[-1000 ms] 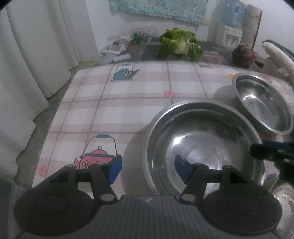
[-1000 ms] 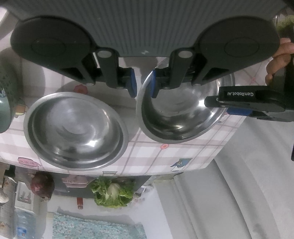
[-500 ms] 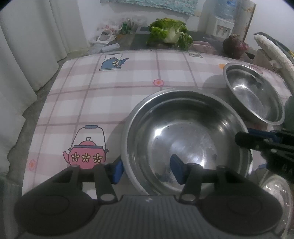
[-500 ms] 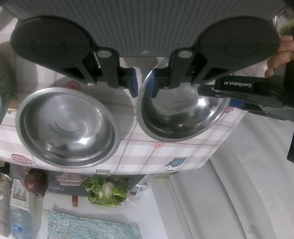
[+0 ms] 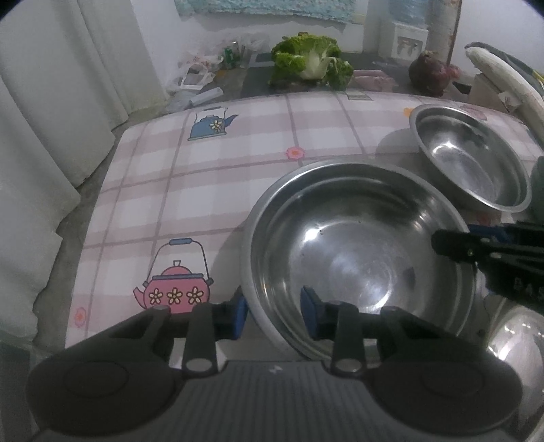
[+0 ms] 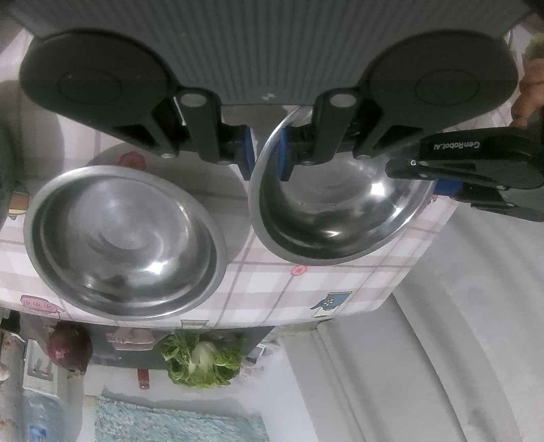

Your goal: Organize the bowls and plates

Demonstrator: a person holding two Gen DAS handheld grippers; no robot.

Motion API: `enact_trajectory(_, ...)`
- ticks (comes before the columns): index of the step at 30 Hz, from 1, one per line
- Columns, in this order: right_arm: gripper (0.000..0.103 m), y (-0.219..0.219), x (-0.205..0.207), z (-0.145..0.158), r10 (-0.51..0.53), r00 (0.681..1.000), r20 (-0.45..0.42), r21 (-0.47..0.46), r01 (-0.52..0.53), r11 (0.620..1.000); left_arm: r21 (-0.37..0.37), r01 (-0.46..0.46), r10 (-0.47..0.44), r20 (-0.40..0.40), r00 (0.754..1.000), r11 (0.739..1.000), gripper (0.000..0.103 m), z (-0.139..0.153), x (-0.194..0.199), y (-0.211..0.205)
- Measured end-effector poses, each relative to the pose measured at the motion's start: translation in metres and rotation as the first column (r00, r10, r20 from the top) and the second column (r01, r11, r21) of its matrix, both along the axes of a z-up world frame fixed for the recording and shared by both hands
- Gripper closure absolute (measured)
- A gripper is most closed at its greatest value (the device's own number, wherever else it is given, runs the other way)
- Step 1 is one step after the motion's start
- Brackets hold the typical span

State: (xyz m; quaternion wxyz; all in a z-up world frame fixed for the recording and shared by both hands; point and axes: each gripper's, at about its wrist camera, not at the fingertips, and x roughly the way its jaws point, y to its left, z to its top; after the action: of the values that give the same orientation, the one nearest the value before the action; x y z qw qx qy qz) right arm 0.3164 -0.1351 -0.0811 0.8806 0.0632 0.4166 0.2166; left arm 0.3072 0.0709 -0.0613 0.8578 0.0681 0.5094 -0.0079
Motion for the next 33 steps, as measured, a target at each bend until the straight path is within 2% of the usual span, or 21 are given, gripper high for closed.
enact_trajectory(6,0.087,-0.002,0.0,0.0,-0.006,1.0,-0.005,-0.002,0.006,1.0,0.013,0.006,-0.006,-0.001,1.0,1.0,0.069,-0.004,0.001,-0.004)
enact_trajectory(13,0.087,-0.001,-0.008,0.001,0.006,1.0,0.029,-0.035,-0.005,0.999,0.048,0.024,-0.024,-0.003,1.0,0.999,0.068,-0.008,0.004,-0.008)
enact_trajectory(19,0.086,0.006,-0.013,0.002,0.03,0.997,0.068,-0.069,-0.025,0.997,0.04,0.01,-0.01,-0.009,1.0,0.999,0.066,-0.013,0.006,-0.006)
enact_trajectory(33,0.086,0.002,-0.015,0.012,0.033,0.996,0.078,-0.034,-0.03,0.999,0.018,-0.048,0.048,-0.005,0.999,0.999,0.07,-0.003,0.009,-0.002)
